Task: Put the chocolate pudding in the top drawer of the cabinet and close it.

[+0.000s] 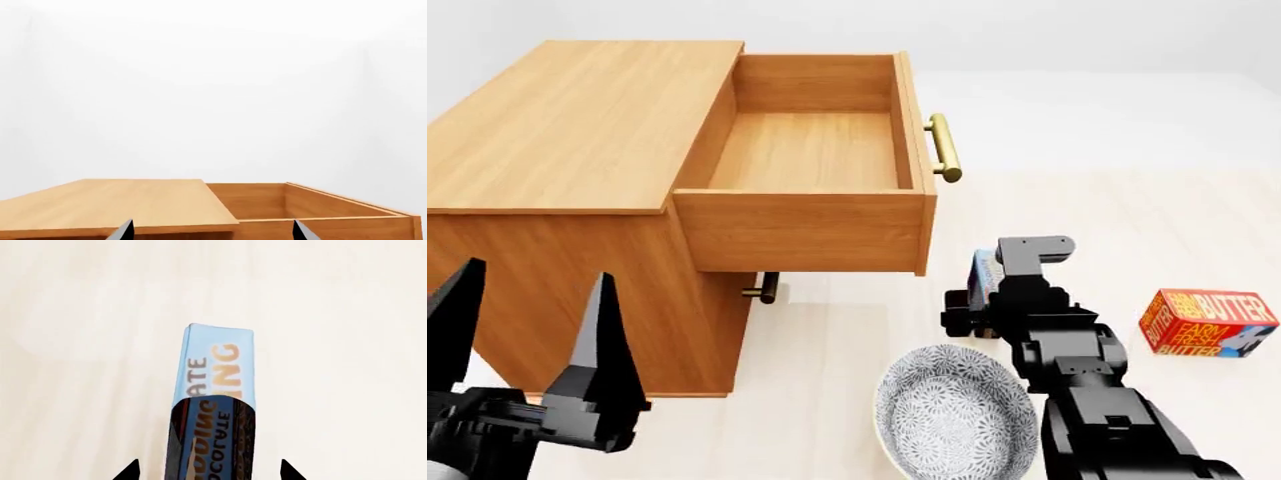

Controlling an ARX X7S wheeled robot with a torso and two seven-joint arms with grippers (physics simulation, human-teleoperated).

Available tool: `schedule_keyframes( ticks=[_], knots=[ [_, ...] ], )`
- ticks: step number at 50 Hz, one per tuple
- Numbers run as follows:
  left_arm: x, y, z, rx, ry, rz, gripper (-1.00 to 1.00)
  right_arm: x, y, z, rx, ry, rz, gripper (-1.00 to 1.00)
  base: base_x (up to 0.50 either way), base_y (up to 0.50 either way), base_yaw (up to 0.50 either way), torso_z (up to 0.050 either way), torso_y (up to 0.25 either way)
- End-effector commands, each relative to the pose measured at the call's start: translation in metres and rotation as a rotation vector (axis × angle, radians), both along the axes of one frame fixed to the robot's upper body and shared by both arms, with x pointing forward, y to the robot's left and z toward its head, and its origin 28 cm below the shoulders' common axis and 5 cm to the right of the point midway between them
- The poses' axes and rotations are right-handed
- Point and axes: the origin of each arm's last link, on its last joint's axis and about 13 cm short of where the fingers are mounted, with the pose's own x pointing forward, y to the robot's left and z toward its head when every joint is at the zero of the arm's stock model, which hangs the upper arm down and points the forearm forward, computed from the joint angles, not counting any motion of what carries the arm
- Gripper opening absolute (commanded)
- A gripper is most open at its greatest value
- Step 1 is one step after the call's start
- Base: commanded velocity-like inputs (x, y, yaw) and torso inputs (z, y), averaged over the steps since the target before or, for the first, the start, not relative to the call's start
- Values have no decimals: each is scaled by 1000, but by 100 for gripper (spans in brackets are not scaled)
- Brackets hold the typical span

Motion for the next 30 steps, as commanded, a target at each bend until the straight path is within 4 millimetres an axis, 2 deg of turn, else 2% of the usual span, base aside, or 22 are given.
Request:
schedule_keyframes(
  ticks=[1,11,12,30],
  knots=[
    [-6,-3,-1,13,29,-83,100,1,1,1,-4,-15,6,100,0,0,0,0,0],
    [-4,-3,-2,3,44,-94,100,4,-1,4,58,-69,5,100,0,0,0,0,0],
    [-4,-3,-2,3,45,-93,100,5,-1,5,56,-79,2,-100,0,0,0,0,0],
    [-2,-3,-1,-10,49,-83,100,7,-3,9,35,-105,-16,-100,0,0,0,0,0]
  ],
)
